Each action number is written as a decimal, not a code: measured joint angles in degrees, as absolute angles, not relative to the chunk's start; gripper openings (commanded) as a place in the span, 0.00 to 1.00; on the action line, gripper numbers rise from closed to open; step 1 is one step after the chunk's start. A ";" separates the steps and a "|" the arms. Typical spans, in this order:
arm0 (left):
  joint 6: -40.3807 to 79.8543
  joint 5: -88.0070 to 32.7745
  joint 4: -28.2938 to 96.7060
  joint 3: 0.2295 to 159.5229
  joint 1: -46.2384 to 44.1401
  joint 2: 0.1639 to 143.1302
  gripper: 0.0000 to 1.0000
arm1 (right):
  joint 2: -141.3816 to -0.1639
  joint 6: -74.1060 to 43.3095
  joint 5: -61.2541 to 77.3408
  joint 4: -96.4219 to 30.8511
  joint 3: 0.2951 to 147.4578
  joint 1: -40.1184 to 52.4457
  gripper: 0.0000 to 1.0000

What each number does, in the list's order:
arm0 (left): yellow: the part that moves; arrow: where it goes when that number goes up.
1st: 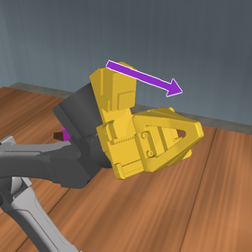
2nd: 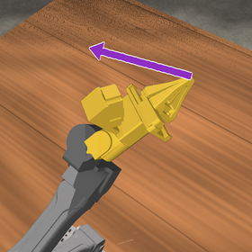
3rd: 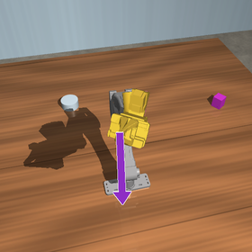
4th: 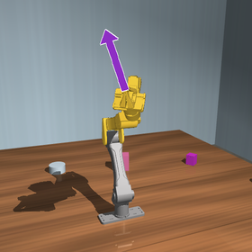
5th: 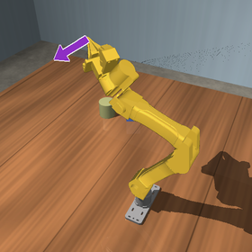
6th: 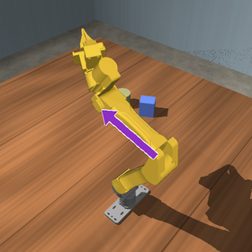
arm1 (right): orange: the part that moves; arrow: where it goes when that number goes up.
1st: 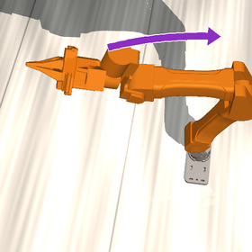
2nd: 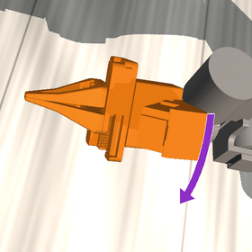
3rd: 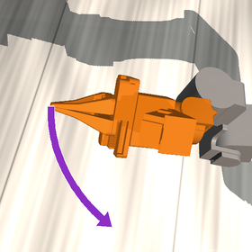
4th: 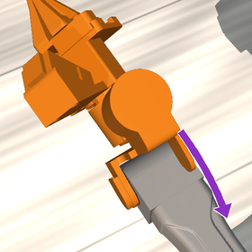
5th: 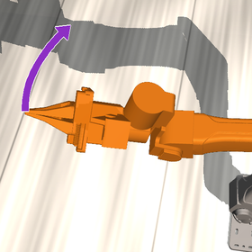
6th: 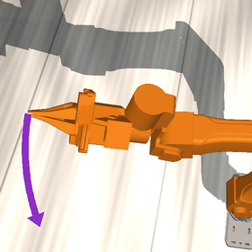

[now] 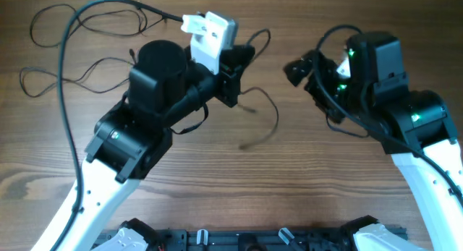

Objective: Untangle cables

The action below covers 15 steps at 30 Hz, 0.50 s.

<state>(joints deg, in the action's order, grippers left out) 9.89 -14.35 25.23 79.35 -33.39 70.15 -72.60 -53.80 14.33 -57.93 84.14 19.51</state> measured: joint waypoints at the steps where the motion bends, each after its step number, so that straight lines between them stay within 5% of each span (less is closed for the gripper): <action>1: 9.76 -15.53 25.98 79.35 -33.36 70.65 0.04 | -72.60 -53.12 16.32 -56.90 84.14 19.51 1.00; 8: 6.26 -22.74 30.11 79.33 -33.39 71.42 0.04 | -72.66 -46.48 21.76 -51.90 84.14 19.51 1.00; 15: 10.11 -24.38 30.44 79.33 -33.39 71.44 0.04 | -72.66 -24.67 23.57 -54.28 84.14 19.51 1.00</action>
